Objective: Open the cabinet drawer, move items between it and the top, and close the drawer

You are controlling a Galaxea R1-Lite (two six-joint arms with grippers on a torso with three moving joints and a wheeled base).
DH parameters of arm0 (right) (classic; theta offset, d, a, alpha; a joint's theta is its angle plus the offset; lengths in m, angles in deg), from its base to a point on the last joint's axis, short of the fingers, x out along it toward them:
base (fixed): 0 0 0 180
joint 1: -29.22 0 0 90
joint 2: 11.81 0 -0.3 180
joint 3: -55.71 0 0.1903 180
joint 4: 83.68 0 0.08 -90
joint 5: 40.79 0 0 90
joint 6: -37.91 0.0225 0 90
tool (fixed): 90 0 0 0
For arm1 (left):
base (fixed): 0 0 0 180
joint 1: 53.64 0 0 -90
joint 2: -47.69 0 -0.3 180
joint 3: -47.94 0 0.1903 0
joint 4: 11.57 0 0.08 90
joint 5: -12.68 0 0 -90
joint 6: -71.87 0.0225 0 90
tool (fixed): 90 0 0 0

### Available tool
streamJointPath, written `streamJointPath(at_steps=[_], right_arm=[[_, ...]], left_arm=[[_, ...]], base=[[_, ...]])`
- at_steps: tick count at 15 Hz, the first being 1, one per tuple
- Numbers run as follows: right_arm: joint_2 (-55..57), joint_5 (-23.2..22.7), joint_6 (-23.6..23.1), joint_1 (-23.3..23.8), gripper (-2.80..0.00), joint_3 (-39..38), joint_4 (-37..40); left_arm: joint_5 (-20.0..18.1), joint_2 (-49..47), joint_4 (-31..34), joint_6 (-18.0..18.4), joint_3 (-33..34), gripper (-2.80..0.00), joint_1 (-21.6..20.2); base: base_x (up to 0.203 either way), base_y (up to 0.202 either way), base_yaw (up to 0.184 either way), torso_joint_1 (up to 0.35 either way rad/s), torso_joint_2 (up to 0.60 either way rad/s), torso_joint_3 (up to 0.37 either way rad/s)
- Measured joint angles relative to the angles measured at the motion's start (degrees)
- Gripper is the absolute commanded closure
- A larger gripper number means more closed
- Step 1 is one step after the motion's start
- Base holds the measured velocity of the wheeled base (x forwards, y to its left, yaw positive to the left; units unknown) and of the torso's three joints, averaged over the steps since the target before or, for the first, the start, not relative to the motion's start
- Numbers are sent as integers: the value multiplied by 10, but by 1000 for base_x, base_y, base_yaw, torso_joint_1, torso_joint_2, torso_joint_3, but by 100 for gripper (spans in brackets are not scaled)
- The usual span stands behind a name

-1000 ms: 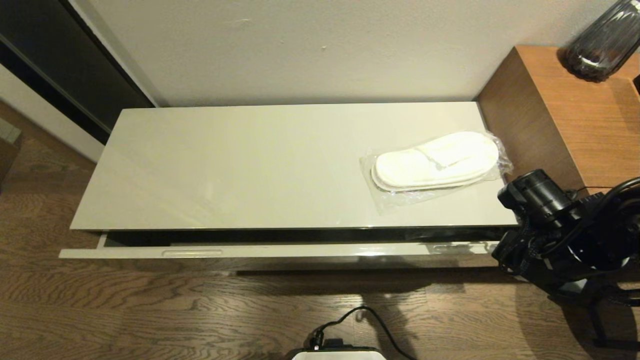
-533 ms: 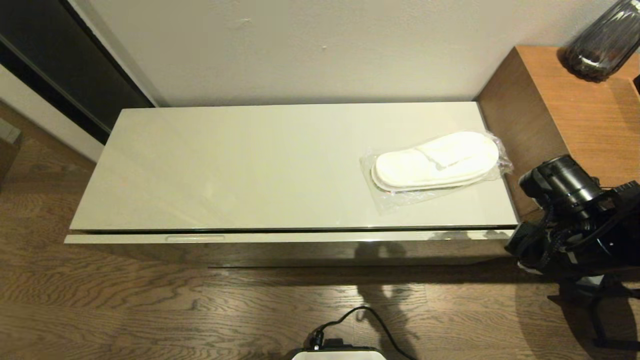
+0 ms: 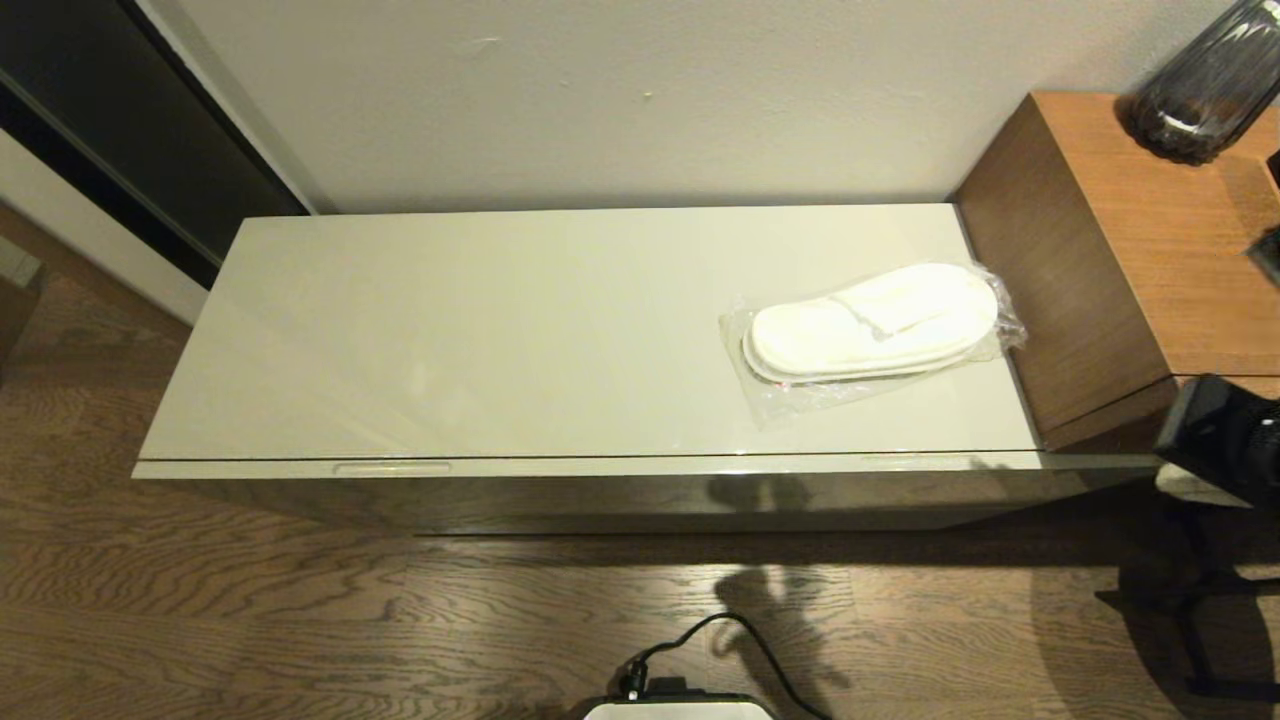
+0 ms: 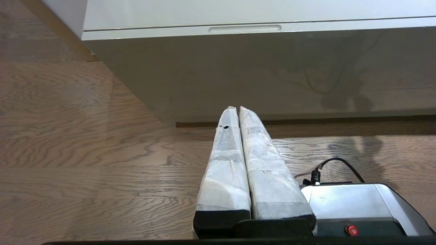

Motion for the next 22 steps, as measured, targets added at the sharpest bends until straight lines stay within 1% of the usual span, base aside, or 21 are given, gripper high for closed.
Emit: streamJointPath(at_steps=[2,4,6,7,8,9,10,11,12,13,14,16,17,18,19,20,22], right_arm=[[-62,38,-6,-32,0,17,74],[-127,76,-11,-53,0,54,174],[-183,87,-26,-62,0,118,290],[-208,89,-39,-63,0,153,340],[-234,90,-63,-60,0,180,371],[-258,87,-99,-53,0,199,382],[-287,71,-151,-44,0,213,386],[-319,39,-212,-29,0,223,378],[-347,-3,-273,-5,0,229,364],[-376,-58,-337,31,0,231,354],[-405,-125,-400,66,0,232,349],[-458,-250,-507,131,0,214,354],[-485,-298,-546,165,0,187,352],[-510,-331,-571,192,0,154,341],[-537,-351,-589,215,0,111,321],[-562,-354,-602,229,0,66,297],[-603,-332,-618,241,0,-16,255]], left_arm=[[0,0,0,0,0,0,0],[0,0,0,0,0,0,0],[0,0,0,0,0,0,0],[0,0,0,0,0,0,0],[0,0,0,0,0,0,0],[0,0,0,0,0,0,0],[0,0,0,0,0,0,0],[0,0,0,0,0,0,0],[0,0,0,0,0,0,0],[0,0,0,0,0,0,0],[0,0,0,0,0,0,0],[0,0,0,0,0,0,0],[0,0,0,0,0,0,0],[0,0,0,0,0,0,0],[0,0,0,0,0,0,0],[0,0,0,0,0,0,0],[0,0,0,0,0,0,0]], base=[[0,0,0,0,0,0],[0,0,0,0,0,0],[0,0,0,0,0,0],[0,0,0,0,0,0],[0,0,0,0,0,0],[0,0,0,0,0,0],[0,0,0,0,0,0],[0,0,0,0,0,0],[0,0,0,0,0,0],[0,0,0,0,0,0],[0,0,0,0,0,0],[0,0,0,0,0,0],[0,0,0,0,0,0],[0,0,0,0,0,0],[0,0,0,0,0,0],[0,0,0,0,0,0],[0,0,0,0,0,0]])
